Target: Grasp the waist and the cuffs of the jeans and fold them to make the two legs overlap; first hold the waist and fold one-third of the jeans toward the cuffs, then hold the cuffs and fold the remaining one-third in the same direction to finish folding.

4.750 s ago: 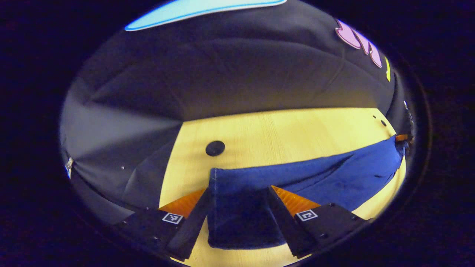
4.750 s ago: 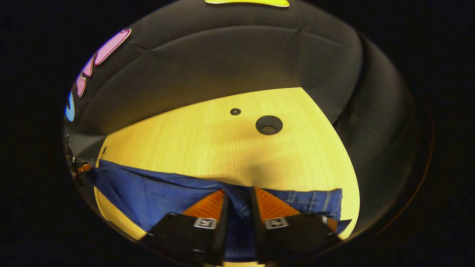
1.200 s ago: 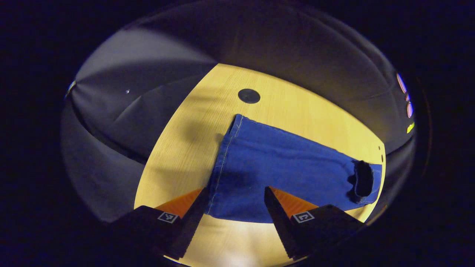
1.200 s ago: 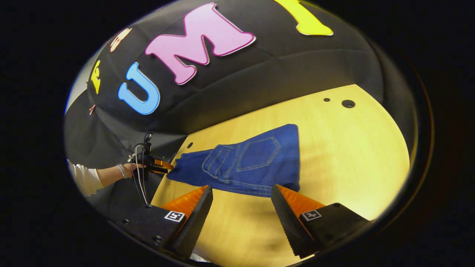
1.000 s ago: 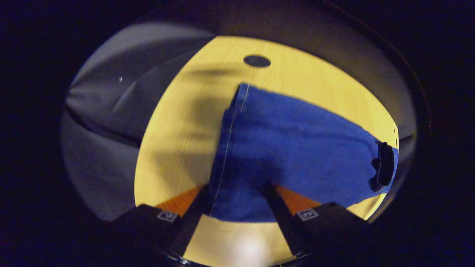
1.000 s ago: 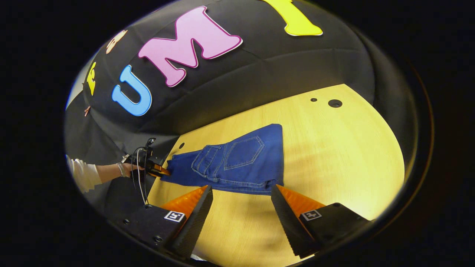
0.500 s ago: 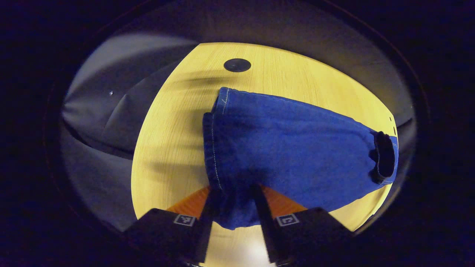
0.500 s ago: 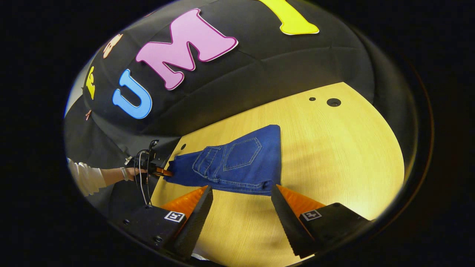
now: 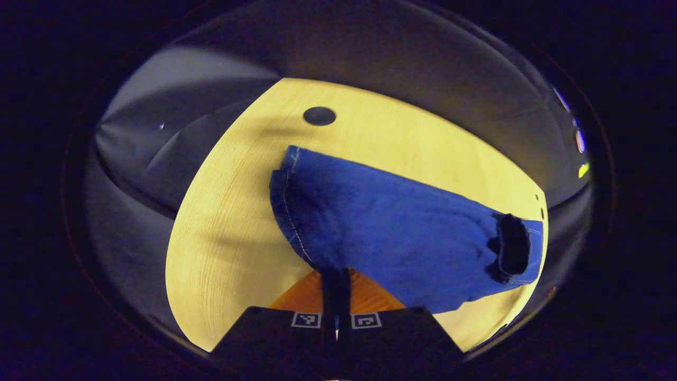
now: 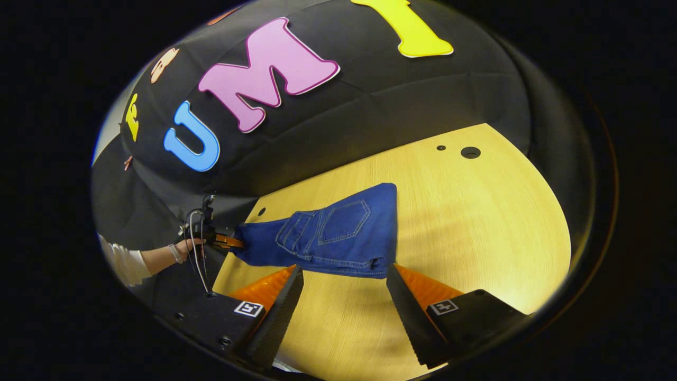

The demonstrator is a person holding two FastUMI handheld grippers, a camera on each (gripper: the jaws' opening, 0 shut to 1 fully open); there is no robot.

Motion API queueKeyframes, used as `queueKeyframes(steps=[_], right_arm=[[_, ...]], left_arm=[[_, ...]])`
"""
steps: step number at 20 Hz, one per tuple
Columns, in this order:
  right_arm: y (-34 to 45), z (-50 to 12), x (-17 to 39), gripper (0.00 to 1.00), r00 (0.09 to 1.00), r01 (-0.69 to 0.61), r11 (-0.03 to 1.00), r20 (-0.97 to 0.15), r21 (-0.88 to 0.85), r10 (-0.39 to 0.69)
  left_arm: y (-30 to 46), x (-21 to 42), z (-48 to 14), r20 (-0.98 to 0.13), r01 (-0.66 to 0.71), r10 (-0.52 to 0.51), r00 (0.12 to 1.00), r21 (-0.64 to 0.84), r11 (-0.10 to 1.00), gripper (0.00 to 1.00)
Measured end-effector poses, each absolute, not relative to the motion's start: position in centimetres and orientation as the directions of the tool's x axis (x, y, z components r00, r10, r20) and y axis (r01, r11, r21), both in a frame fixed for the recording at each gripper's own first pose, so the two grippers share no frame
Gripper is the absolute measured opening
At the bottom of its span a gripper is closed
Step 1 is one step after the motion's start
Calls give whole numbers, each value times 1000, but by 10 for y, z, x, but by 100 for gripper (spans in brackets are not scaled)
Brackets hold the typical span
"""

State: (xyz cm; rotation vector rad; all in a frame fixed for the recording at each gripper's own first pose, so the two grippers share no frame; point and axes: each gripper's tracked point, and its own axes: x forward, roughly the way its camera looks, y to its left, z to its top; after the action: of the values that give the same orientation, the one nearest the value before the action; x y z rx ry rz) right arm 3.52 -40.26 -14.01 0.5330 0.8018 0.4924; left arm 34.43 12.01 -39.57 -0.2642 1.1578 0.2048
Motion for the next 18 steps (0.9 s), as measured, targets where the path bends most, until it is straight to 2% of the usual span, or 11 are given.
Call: queueKeyframes(steps=[1,3,5,8,13,15,18], right_arm=[[-404,-137,37,97,607,-202,758,-529,620,594],[-405,-130,38,97,615,-198,754,-519,627,593],[-403,-121,37,97,624,-205,750,-507,629,595],[-403,-110,34,97,636,-217,752,-494,622,592],[-422,-102,17,97,665,-206,778,-498,593,556],[-433,-106,8,97,672,-192,795,-512,576,534],[-448,-109,-7,97,682,-177,815,-528,552,506]], left_arm=[[103,351,-372,-906,-244,-11,424,-126,961,10],[67,371,-333,-870,-149,-62,490,-153,977,2],[14,389,-298,-828,-58,-148,541,-212,975,6],[-70,402,-271,-785,97,-253,565,-242,966,6],[-210,424,-289,-755,242,-425,498,-350,905,6],[-230,417,-321,-796,280,-417,438,-320,905,6],[-226,410,-354,-871,300,-329,366,-224,927,7]])
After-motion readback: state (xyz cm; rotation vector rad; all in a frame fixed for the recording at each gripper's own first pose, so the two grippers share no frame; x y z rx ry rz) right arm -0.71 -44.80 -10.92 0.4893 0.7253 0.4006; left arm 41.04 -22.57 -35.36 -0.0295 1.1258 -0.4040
